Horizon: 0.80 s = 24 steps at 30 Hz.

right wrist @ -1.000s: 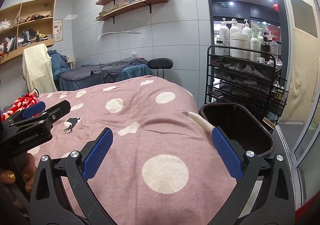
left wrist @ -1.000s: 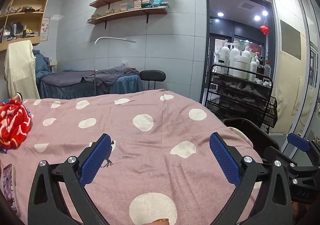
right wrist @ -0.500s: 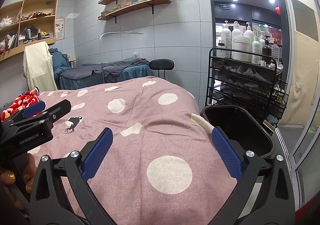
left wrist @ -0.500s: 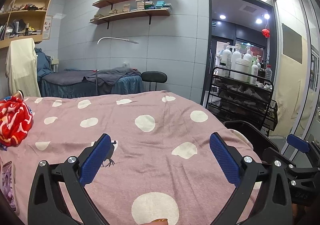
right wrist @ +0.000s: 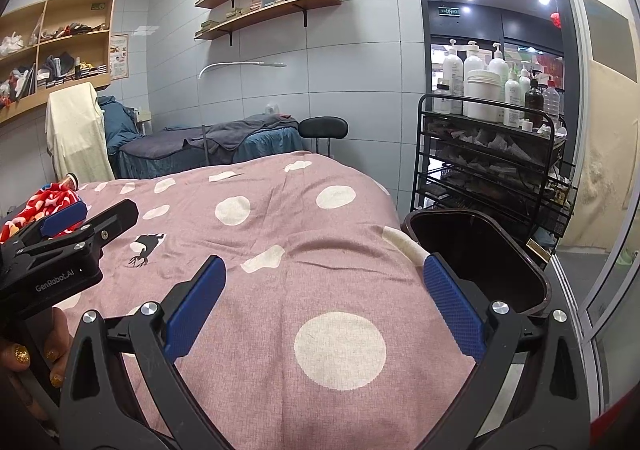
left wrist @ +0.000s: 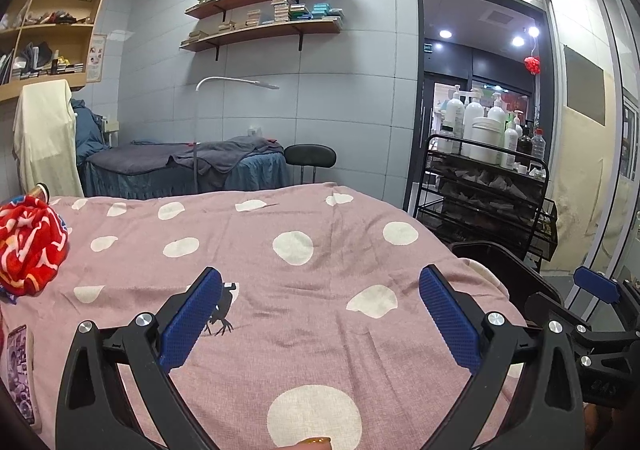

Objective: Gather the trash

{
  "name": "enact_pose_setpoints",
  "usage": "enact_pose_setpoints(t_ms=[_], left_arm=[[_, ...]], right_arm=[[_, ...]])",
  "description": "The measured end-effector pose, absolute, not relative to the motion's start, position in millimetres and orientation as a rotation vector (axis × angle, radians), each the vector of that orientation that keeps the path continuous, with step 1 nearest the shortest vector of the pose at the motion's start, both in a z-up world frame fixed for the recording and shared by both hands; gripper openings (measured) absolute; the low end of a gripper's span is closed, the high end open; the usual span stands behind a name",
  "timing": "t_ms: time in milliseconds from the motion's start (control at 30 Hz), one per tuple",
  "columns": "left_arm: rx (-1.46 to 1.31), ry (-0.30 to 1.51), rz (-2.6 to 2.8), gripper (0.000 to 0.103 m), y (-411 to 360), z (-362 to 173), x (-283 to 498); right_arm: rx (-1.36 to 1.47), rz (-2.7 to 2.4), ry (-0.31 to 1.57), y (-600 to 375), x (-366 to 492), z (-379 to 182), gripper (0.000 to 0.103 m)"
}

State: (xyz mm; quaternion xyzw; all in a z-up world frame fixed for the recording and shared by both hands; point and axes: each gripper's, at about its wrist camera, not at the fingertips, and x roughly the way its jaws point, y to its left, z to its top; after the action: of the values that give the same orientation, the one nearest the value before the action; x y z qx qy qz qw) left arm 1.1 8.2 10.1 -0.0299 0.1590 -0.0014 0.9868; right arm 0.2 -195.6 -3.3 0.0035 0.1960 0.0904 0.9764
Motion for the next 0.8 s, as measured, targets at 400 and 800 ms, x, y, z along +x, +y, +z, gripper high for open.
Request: enact_pose_setpoints(t_ms=[400, 800], left_arm=[[-0.057, 0.323, -0.006, 0.098, 8.1, 10.7, 1.8], [-0.055, 0.325, -0.009, 0.098, 8.1, 9.7, 2.0]], right_arm=[[0.013, 0.179, 0.400, -196.4, 3.0, -3.5, 0.098], [0.019, 0.169, 0.405, -200.6, 3.8, -4.2, 0.098]])
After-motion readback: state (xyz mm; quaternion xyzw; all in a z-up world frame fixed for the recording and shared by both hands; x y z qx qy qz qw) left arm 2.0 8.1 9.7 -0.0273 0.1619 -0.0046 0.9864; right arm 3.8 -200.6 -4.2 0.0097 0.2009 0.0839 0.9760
